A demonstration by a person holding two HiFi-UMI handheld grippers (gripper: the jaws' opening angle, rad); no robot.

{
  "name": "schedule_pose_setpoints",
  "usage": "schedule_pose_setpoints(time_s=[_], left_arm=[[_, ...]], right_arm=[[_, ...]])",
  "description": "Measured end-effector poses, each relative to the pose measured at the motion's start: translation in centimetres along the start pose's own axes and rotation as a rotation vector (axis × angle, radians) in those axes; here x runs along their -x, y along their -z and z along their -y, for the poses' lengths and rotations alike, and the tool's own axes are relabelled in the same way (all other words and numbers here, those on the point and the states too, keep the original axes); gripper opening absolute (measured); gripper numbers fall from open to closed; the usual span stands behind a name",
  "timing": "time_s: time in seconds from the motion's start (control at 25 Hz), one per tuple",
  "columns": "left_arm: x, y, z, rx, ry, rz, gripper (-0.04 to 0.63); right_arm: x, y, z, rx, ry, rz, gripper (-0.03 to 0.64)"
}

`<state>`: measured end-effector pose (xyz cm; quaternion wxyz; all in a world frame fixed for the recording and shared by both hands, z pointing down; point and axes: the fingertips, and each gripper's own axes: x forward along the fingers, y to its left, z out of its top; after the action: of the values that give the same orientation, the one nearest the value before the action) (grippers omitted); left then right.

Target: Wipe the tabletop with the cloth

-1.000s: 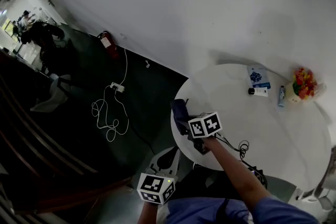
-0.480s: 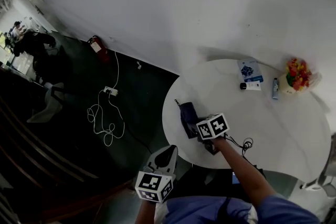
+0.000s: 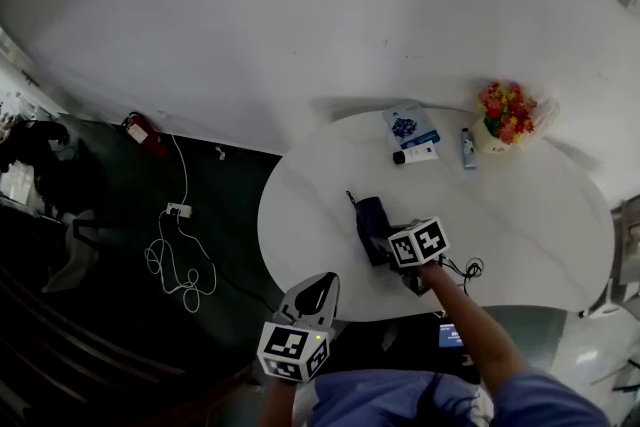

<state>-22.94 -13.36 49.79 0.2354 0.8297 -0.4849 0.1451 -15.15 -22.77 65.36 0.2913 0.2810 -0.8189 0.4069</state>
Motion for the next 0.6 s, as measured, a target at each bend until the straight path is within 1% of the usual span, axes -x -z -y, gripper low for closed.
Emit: schedule_pose_setpoints(time_s=[0.24,0.6], left_arm=[[-3.5,-1.1,5.7,-0.044,0.085,-0.018,0.017],[-8.9,-2.0,16.0,-0.102,0.223,-0.042,0.017]], right_arm=[[6.5,2.6,6.6,-0.081,0.075,0.044,0.071],[17.0,7.2,16.1,-0.198,0.182,0.116,0.071]])
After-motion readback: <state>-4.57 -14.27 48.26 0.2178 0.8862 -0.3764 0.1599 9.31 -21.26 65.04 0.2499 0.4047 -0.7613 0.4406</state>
